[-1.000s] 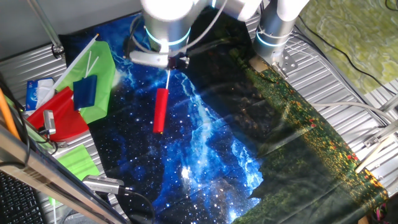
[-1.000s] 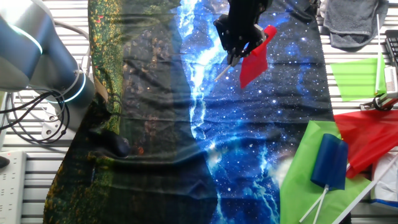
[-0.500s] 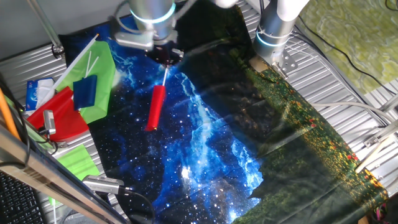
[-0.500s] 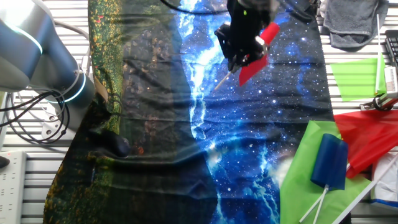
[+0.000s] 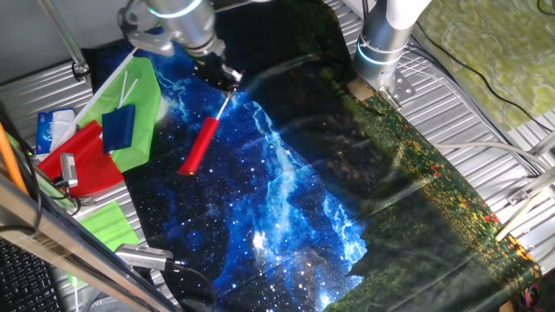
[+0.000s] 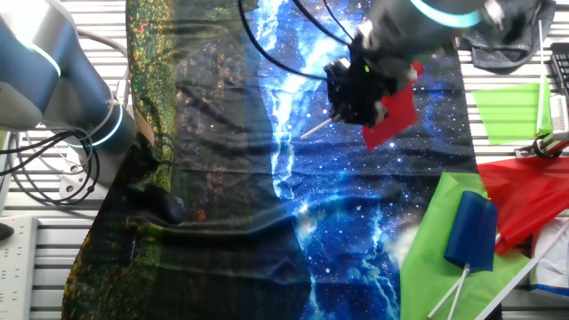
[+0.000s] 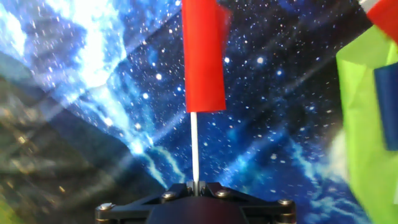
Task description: Wave the flag
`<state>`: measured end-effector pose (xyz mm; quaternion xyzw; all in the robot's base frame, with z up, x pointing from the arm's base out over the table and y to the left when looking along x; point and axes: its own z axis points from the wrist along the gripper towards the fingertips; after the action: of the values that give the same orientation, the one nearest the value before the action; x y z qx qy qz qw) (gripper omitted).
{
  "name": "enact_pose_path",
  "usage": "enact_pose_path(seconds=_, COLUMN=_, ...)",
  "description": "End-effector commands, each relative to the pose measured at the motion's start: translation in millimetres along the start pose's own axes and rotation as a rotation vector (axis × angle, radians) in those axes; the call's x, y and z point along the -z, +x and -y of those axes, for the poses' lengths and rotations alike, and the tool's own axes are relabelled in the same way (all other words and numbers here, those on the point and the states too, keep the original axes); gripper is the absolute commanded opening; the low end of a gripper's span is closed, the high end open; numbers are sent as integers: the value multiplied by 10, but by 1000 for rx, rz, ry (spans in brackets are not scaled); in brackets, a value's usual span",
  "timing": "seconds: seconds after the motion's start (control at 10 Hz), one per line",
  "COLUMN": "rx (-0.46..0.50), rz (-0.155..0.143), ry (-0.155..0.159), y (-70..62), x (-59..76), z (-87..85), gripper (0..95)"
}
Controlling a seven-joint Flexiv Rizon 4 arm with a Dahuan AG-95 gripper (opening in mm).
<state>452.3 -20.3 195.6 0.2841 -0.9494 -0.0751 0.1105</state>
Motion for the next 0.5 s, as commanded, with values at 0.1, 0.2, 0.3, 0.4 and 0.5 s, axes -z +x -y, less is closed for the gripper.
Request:
enact_pose_path(seconds=0.1, rx=-89, rz=-20, ry=-62, y=18, x=-78, z=54, gripper=0)
enact_pose_path(seconds=0.2, rx=-88, rz=-24, ry=-59, y=18, x=-78, z=54, gripper=0)
enact_pose_path(seconds=0.3, rx=-76, rz=-21, ry=-60, y=18, x=-78, z=54, gripper=0)
enact_pose_path(seconds=0.4, rx=-60, rz=-17, ry=-65, y=18, x=-78, z=54, gripper=0)
enact_pose_path(seconds=0.5, rx=-45, rz=-18, ry=-61, y=18, x=-78, z=54, gripper=0)
